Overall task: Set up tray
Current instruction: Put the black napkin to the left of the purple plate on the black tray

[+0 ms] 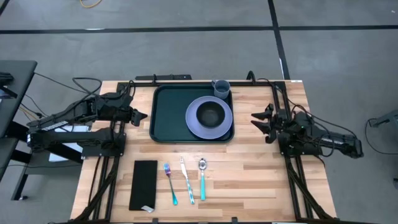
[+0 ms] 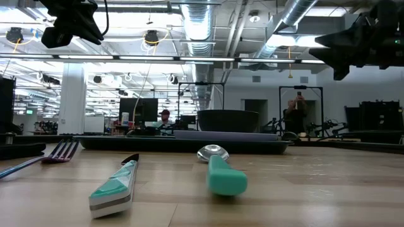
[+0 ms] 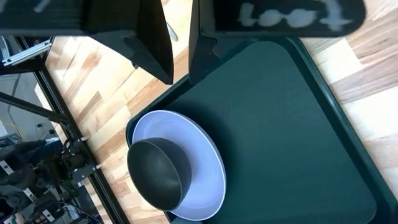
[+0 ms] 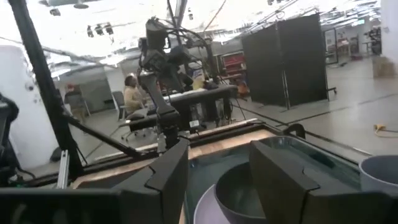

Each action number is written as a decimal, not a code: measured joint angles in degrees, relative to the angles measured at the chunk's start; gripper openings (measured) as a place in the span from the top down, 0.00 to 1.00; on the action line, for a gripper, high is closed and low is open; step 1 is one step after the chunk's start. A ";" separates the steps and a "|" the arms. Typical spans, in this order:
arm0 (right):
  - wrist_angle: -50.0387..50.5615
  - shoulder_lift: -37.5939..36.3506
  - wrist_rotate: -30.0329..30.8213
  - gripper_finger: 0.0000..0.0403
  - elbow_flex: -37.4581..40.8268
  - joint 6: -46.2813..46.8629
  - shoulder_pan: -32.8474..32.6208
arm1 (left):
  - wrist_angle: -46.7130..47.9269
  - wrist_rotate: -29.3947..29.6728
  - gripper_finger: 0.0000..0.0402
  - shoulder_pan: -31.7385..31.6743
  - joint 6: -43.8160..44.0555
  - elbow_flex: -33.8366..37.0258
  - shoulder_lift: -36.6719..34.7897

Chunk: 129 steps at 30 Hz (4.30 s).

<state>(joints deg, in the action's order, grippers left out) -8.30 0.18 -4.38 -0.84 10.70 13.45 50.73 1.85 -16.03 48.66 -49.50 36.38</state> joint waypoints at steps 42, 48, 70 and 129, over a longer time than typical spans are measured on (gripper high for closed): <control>8.97 0.20 4.28 0.65 -0.09 0.28 0.94 | 27.65 -10.64 0.91 -0.02 -22.27 0.00 1.13; 8.99 0.20 4.30 0.65 -0.09 0.35 0.96 | 32.34 -17.66 0.90 0.08 -31.70 5.67 1.09; 9.04 0.22 4.32 0.65 -0.09 0.34 0.92 | 14.98 -8.87 0.70 25.89 -19.15 6.45 23.30; 9.06 0.22 4.30 0.65 -0.07 0.30 0.92 | -9.20 -8.33 0.99 35.10 -27.87 12.74 46.13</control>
<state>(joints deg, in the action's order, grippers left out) 0.75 0.40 -0.08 -0.91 11.00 14.37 41.53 -6.48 19.07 20.79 -36.75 82.51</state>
